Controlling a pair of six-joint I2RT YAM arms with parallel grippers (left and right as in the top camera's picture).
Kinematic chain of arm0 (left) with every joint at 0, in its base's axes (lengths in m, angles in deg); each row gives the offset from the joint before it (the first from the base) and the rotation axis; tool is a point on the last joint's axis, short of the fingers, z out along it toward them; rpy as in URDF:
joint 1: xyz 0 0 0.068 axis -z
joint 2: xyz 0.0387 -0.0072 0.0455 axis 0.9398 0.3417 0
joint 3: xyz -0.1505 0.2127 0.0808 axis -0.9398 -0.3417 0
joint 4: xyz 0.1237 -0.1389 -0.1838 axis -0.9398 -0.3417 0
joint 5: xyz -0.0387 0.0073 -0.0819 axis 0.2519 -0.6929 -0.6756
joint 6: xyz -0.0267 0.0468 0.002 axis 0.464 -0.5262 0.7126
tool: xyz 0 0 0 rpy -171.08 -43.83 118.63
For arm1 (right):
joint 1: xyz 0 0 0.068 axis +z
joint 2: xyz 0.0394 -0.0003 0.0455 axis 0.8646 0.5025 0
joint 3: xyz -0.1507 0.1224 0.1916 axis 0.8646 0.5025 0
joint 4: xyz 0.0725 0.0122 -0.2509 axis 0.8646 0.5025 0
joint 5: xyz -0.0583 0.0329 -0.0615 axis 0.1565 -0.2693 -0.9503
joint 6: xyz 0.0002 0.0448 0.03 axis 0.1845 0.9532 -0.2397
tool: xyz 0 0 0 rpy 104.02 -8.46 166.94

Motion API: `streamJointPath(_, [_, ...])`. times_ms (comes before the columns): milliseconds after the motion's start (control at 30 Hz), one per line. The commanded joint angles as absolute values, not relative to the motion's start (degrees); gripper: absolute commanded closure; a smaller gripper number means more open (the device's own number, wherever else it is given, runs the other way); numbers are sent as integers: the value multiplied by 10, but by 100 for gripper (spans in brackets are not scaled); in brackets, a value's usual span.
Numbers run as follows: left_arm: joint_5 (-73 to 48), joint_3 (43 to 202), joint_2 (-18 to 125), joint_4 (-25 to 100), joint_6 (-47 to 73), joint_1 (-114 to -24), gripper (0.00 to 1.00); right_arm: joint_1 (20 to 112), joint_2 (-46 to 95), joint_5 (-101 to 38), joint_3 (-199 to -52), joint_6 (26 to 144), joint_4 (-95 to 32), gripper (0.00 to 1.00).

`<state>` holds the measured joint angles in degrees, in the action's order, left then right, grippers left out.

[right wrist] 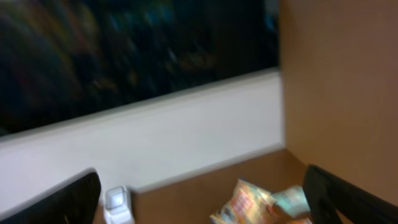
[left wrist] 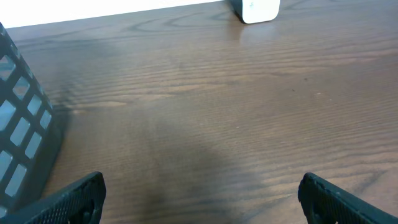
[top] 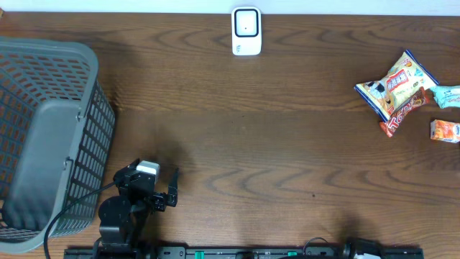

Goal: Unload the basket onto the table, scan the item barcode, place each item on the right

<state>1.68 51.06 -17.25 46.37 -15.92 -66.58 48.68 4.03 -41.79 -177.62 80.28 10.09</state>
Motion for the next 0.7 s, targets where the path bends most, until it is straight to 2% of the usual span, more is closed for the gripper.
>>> streamJointPath(0, [19,503,-176,452,-167,-664,2,504,-1,-348,-1684,768,46,1])
streamJointPath(667, [19,503,-176,452,-167,-664,2,553,-369,-281,-956,776,-477,1])
